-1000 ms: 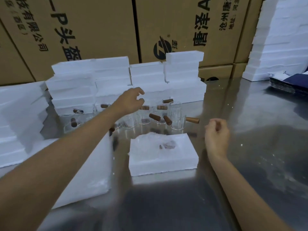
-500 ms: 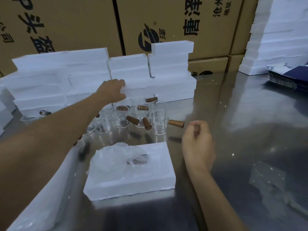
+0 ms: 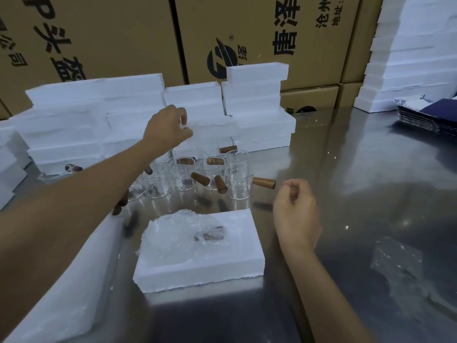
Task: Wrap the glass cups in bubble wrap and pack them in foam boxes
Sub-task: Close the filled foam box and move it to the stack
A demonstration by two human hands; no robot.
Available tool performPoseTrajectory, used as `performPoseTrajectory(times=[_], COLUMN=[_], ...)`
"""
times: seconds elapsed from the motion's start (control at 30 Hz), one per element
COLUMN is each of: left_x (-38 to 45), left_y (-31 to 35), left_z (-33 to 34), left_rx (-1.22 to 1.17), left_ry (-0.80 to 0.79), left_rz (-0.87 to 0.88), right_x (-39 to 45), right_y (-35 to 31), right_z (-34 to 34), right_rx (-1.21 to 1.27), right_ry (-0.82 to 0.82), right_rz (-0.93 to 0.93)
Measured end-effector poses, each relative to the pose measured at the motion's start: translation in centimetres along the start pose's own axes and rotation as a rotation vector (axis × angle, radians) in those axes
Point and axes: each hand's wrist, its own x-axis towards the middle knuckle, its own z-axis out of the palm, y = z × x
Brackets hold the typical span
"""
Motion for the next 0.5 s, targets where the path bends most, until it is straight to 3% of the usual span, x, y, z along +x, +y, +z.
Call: performPoseTrajectory(times=[0.23, 0.5], left_x=[-3.0, -18.0], left_y=[0.3, 2.5], left_z=[-5.7, -13.8], left_rx=[-0.047, -0.220], left_ry=[0.136, 0.192], left_rz=[0.095, 0.186], right_x=[0.1, -0.2], right_y=[0.0, 0.1], right_z=[-0.1, -0.5], right_rx=[-0.001, 0.094], right_ry=[-0.005, 0.007], right_rz=[0.000, 0.016])
